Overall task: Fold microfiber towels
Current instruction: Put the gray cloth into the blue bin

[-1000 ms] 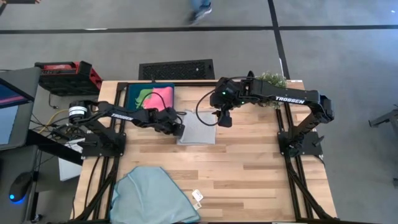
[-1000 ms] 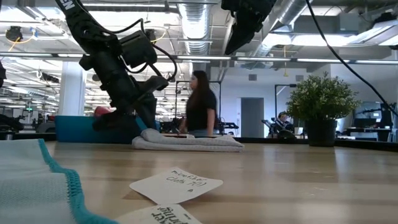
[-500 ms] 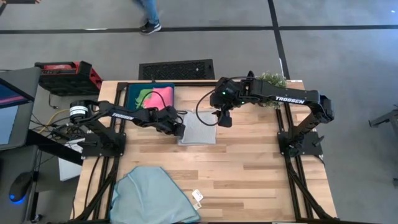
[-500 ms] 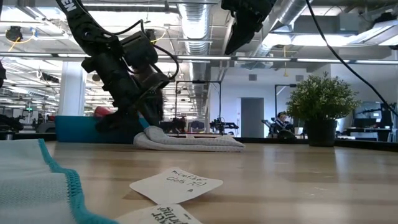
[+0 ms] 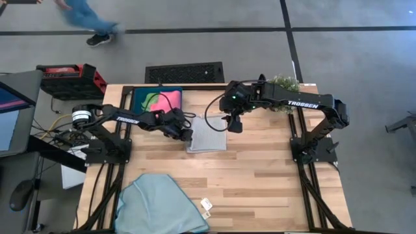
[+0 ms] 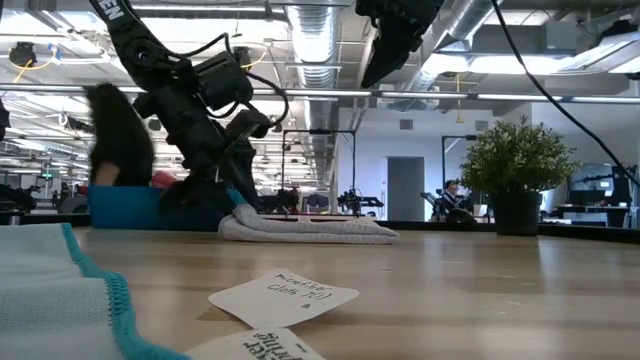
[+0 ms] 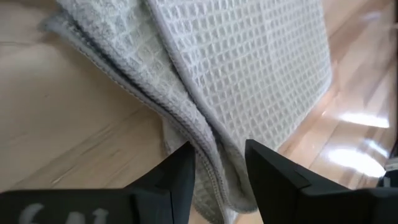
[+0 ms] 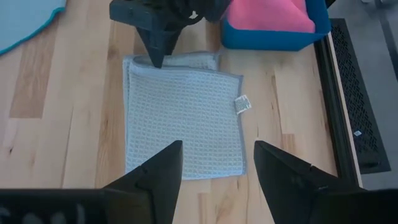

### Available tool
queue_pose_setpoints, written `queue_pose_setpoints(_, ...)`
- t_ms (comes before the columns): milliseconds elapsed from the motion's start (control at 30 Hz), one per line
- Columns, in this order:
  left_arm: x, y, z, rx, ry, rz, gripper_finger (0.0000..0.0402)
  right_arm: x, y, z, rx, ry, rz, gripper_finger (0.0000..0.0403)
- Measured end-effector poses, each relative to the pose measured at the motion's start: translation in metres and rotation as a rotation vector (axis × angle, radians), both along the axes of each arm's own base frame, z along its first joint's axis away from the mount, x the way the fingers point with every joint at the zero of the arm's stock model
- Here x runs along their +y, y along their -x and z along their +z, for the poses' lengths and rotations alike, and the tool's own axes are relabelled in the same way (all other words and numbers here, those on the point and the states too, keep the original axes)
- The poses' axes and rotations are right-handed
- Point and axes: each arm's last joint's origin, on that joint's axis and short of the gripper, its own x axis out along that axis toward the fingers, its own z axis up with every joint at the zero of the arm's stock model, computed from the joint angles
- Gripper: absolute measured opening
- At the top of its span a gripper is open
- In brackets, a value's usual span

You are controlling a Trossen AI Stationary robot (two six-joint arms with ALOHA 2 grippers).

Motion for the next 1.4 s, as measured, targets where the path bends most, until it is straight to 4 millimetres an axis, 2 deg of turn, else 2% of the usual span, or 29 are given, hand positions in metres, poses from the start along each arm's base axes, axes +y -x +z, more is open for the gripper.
queue_pose_setpoints(267,-0.001,-0.001,-0.005,0.048,-0.075,0.062,0.0132,-0.001,0.0,0.0,-0.006,0.001,-0.002,0.0221)
queue_pose_setpoints(567,-0.005,-0.007,-0.018,0.074,-0.012,0.124,0.0132,-0.001,-0.002,0.001,-0.02,0.009,0.005,0.0221)
queue_pose_setpoints(700,-0.005,-0.007,-0.018,0.066,-0.044,0.082,0.013,-0.001,-0.003,0.002,-0.035,0.013,0.004,0.0221)
queue_pose_setpoints(800,-0.005,-0.008,-0.017,0.059,-0.048,0.086,0.0098,-0.002,-0.004,0.003,-0.047,0.016,0.003,0.0221)
queue_pose_setpoints(900,-0.005,-0.01,-0.017,0.045,-0.071,0.071,0.0029,-0.002,-0.004,0.003,-0.048,0.016,0.003,0.0221)
queue_pose_setpoints(967,-0.004,-0.014,-0.012,0.027,-0.095,0.058,0.0012,-0.002,-0.004,0.003,-0.048,0.016,0.003,0.0221)
queue_pose_setpoints(1133,0.003,-0.032,0.011,0.007,-0.184,-0.031,0.0005,-0.002,-0.004,0.003,-0.048,0.017,0.002,0.0221)
queue_pose_setpoints(1233,0.009,-0.037,0.027,0.085,-0.237,-0.095,0.0003,-0.002,-0.004,0.003,-0.048,0.018,0.001,0.0221)
queue_pose_setpoints(1400,0.028,-0.035,0.054,0.268,-0.334,-0.153,0.0002,-0.002,-0.004,0.003,-0.048,0.018,0.0,0.0221)
